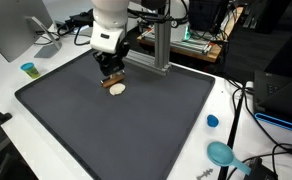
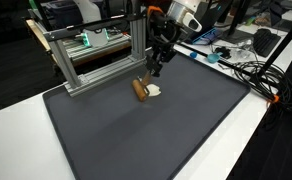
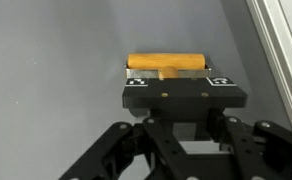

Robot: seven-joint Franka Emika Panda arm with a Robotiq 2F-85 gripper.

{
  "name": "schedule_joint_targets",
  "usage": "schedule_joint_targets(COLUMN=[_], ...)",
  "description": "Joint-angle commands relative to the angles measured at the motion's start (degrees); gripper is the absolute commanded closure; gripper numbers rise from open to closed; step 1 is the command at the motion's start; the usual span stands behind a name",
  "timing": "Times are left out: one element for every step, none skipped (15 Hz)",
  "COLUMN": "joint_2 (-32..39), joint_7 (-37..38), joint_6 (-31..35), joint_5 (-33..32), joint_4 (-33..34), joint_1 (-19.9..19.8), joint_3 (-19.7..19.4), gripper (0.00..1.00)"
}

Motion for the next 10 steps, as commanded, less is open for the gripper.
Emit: schedule_joint_targets(joint_2=[-1.7, -3.1, -4.2, -4.8, -4.8, -4.5, -4.2, -3.3, -2.5, -1.7], joint_7=[2.1, 2.4, 2.6, 2.6, 3.1, 3.1, 2.8, 2.0, 1.9, 1.7], joint_6=[-1.5, -1.5, -1.6, -1.8, -2.3, -2.6, -3.3, -4.1, -4.8, -4.9], joint_5=[0.5, 0.7, 0.4, 0.1, -0.5, -0.5, -0.1, 0.4, 0.5, 0.5], joint_4=[0.4, -0.2, -0.4, -0.1, 0.5, 1.5, 2.3, 3.4, 4.3, 4.9], joint_1=[-0.2, -0.2, 0.1, 0.5, 1.0, 1.2, 1.3, 1.4, 1.5, 1.5], joint_3=[-0.1, 0.2, 0.3, 0.5, 0.6, 0.7, 0.9, 1.2, 1.3, 1.4], gripper=[0.79, 0.79, 0.79, 0.79, 0.79, 0.79, 0.79, 0.79, 0.79, 0.79])
